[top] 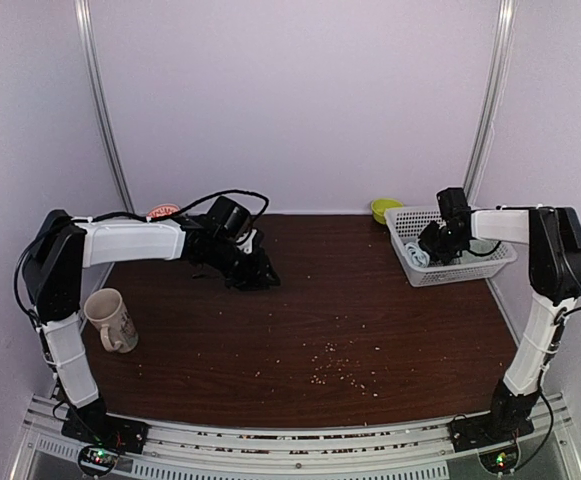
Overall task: Roll the towels
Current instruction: Place the towel in the bin.
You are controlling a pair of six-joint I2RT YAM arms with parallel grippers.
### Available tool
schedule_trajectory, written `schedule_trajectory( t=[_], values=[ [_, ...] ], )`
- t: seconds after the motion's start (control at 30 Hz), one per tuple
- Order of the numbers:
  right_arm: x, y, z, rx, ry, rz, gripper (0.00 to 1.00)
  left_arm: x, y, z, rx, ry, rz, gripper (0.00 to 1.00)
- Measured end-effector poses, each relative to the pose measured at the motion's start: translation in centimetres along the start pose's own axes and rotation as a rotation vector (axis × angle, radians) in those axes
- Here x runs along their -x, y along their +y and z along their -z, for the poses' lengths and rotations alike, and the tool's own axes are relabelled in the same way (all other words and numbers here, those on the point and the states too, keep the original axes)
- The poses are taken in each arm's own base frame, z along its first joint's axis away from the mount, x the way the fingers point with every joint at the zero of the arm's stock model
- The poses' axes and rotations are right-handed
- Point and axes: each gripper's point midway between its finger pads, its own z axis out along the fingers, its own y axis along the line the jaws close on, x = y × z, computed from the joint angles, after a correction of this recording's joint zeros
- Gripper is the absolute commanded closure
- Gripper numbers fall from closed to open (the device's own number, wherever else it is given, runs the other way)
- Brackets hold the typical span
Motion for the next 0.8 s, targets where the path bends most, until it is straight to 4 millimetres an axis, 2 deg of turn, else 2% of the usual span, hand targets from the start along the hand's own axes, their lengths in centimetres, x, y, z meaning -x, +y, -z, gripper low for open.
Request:
schedule_trajectory(
  t=[0.23,0.47,0.57,0.67,0.8],
  values=[
    [-2.8,0.1,0.6,0.016,0.036,0.014,1.0,0.0,-0.3,0.0,-0.016,0.003,0.003,0.73],
    [-7.6,1.3,1.6,0.058,0.107,0.033,1.0,-0.1,-0.6,-0.2,-0.035,0.01,0.006,0.73],
    [-8.7,1.5,2.1,0.07,0.118,0.026,1.0,-0.3,-0.6,-0.3,-0.036,0.014,0.008,0.74],
    [-8.8,1.4,2.9,0.072,0.1,0.004,1.0,-0.7,-0.3,-0.5,-0.031,0.025,0.011,0.74],
    [-6.6,2.1,4.3,0.092,0.007,-0.046,1.0,-1.1,-0.1,-0.6,-0.027,0.034,0.019,0.74]
  ],
)
